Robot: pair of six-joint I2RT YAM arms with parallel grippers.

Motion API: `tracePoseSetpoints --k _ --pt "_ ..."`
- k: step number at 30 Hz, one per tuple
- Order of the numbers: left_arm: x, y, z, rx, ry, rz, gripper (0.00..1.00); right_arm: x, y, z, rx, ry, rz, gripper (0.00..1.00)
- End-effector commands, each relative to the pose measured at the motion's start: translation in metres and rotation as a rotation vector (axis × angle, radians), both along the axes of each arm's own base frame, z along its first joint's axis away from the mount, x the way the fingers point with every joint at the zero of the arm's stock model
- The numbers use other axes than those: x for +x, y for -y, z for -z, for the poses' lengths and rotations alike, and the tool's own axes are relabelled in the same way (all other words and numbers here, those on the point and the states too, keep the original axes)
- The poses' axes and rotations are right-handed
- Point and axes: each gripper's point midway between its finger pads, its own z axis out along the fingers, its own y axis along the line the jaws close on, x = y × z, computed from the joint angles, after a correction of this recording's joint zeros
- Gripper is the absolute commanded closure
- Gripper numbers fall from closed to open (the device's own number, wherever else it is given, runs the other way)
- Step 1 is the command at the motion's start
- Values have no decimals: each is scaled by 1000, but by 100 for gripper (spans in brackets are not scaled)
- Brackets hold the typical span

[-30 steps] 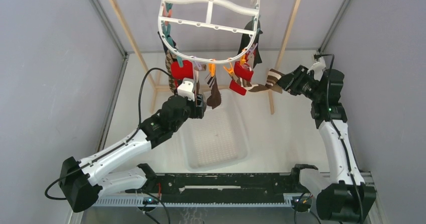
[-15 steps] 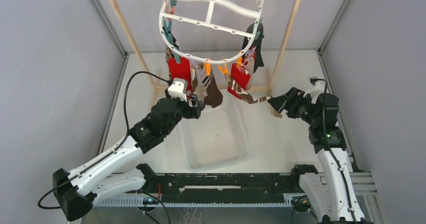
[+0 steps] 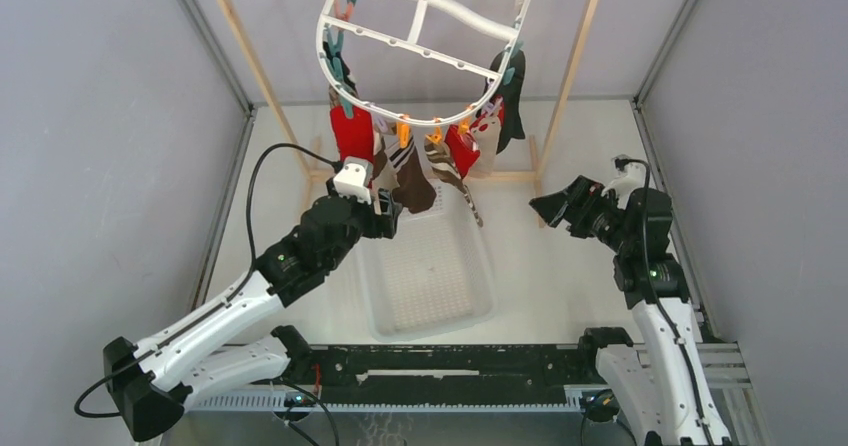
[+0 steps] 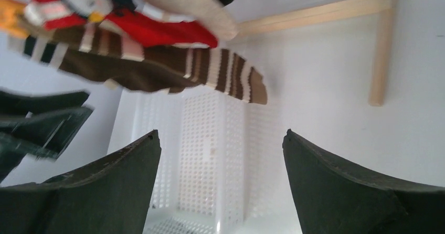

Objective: Remove the socks clipped to the hanger
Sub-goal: Adjust the hanger on the clothesline, then remove the sock from the hanger.

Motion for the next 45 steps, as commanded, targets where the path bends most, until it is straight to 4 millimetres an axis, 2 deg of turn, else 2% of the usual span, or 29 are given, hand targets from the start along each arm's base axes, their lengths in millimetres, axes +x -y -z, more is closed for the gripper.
tracePoseSetpoints --k 1,5,10,17,21,22,24,26,32,35,41,45 --pt "8 -2 -16 5 45 -22 23 -25 -31 -35 12 112 -115 9" --pt "15 4 -14 20 45 -21 23 -54 -64 -36 -3 130 -206 12" --pt "24 3 -8 31 31 -30 29 -86 -97 -28 -10 138 -312 13" --pt "30 1 -6 21 31 -26 44 -108 -128 -7 -32 120 -390 14" --pt "31 2 -7 29 32 -21 51 -117 -154 1 -49 127 -444 13" --pt "32 1 -8 34 32 -23 50 -118 -161 1 -50 131 -455 13" --pt "31 -1 -8 43 36 -25 37 -121 -173 2 -54 139 -476 13" --pt "30 -4 -10 44 55 -32 29 -123 -182 6 -58 131 -490 13" --pt "41 -12 -15 57 81 -69 28 -126 -194 11 -50 118 -504 14" --pt "49 -12 -11 76 67 -80 36 -127 -195 8 -44 124 -505 14" --pt "59 -6 -10 64 58 -75 43 -130 -194 8 -41 126 -511 18" --pt "63 1 -13 56 52 -52 57 -131 -195 11 -39 122 -514 21"
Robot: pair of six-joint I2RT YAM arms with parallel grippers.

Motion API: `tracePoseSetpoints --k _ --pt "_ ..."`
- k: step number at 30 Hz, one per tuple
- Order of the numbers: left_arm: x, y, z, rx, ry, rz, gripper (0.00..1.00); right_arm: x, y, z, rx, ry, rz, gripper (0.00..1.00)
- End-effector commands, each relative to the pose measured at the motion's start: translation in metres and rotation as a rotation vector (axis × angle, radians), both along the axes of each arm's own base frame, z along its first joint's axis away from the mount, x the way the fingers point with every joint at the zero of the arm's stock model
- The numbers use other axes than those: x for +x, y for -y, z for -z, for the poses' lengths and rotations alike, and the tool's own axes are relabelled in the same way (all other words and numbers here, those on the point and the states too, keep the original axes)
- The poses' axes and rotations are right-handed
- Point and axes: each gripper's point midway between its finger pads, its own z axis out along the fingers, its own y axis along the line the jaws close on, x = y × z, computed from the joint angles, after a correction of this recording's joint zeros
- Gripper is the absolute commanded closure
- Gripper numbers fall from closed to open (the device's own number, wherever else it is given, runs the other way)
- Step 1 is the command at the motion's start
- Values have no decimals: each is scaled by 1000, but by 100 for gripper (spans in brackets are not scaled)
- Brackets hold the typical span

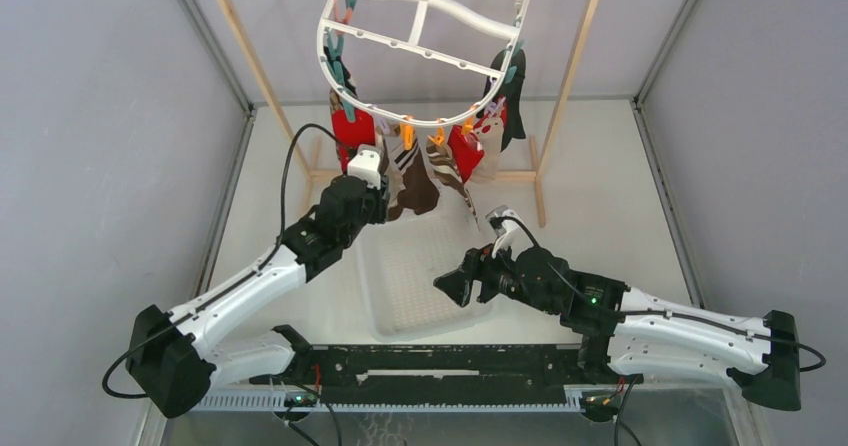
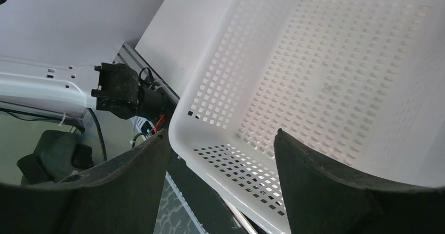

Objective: Remove the socks clipped to the hanger
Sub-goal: Remove the sock from the hanger.

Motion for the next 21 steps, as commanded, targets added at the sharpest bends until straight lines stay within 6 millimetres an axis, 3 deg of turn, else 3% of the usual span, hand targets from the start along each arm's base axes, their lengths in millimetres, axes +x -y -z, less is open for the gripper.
tracePoseSetpoints --k 1,5,7,11,15,21 --pt "16 17 -56 -93 107 33 61 -1 -5 -15 65 14 3 21" --pt "14 22 -59 -96 86 55 81 -1 -7 -12 63 13 0 26" --pt "12 22 -63 -102 72 60 84 -1 -9 -12 63 17 -5 29" --pt "3 19 -71 -106 47 68 85 -1 -15 -11 59 28 -16 34" --pt "-7 16 -80 -108 15 81 85 1 -24 -8 56 32 -27 50" --pt "-20 15 -84 -123 -21 104 86 6 -38 -12 47 54 -34 64"
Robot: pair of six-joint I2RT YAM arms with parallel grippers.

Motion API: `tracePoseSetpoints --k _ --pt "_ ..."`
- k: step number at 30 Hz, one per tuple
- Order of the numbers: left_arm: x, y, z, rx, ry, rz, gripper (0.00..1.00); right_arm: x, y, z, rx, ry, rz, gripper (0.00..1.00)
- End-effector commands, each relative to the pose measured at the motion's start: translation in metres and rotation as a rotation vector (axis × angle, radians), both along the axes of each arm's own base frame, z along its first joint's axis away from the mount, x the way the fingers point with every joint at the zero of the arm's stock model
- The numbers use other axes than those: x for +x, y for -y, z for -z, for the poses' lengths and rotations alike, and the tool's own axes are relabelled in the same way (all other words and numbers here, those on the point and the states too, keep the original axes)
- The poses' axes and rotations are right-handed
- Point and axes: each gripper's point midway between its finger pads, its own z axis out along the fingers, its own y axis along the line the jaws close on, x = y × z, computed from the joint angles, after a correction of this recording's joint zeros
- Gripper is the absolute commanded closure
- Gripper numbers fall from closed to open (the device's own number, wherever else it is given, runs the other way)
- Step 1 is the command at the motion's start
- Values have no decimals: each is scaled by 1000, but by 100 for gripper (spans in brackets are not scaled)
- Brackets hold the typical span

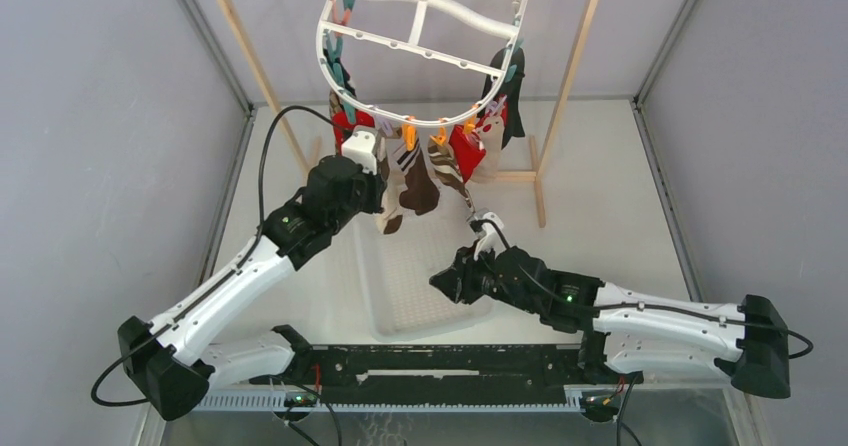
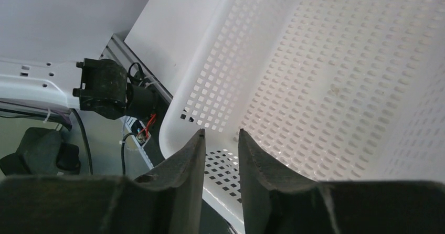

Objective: Remove the socks clipped to the hanger
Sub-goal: Remove the sock from the hanger.

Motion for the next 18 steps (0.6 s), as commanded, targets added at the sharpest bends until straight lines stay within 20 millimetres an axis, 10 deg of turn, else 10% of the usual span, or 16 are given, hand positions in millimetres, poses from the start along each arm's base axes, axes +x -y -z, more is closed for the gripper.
tracePoseSetpoints --k 1,6,18 --pt "-11 0 -31 -68 15 22 89 6 -20 -33 83 62 -16 66" --pt "-17 1 -30 -77 -16 36 91 16 -39 -38 59 100 -21 76" --pt "-37 4 -55 -129 -27 100 91 73 -76 -26 12 130 3 13"
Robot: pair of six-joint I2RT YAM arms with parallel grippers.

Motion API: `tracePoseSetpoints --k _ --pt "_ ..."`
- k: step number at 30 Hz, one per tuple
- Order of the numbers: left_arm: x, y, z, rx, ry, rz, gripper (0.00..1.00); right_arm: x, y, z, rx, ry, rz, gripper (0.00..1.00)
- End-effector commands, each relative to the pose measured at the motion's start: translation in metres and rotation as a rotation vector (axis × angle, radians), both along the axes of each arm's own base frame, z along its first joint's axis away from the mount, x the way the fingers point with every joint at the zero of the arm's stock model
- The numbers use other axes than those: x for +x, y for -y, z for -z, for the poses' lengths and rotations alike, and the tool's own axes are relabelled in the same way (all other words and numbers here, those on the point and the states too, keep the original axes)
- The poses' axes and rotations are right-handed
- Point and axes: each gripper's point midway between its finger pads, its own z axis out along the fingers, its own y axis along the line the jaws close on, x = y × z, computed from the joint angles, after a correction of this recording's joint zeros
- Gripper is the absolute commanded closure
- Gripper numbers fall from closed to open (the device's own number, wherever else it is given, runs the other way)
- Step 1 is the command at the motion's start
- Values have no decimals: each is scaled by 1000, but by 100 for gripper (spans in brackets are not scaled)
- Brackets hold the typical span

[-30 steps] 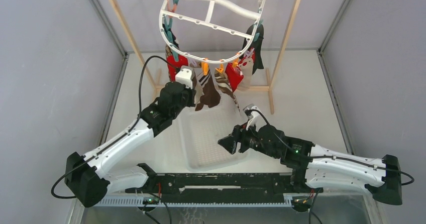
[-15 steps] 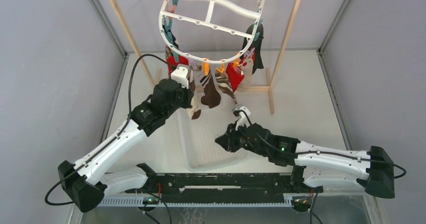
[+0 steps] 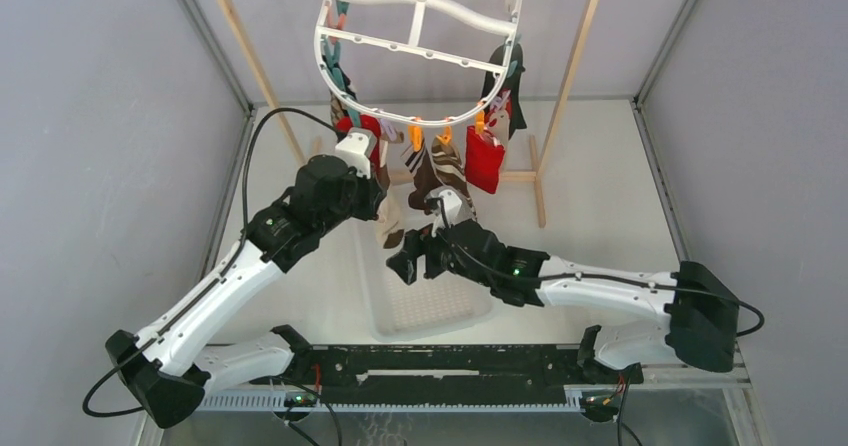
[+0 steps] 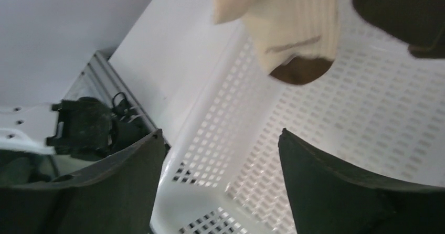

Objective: Remove the socks clipped to the hanger
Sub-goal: Remove the sock from the hanger.

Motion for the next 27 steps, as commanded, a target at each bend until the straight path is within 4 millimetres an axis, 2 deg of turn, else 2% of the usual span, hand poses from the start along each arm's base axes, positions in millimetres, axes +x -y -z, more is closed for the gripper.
tracePoseSetpoints --k 1,7,14,18,23,27 --pt "-9 3 -49 -98 56 35 91 29 -14 -23 50 64 14 9" --pt "-18 9 -67 -141 56 77 90 53 -11 -4 21 75 10 1" --pt "-24 14 -77 -168 52 110 90 70 -10 -7 121 109 -63 1" --pt "-26 19 -80 -186 47 133 90 67 -14 -9 171 123 -133 1" --pt "-28 26 -84 -216 41 162 90 68 -16 1 196 97 -161 0" --pt "-31 30 -89 -243 41 181 90 62 -21 1 234 92 -218 1"
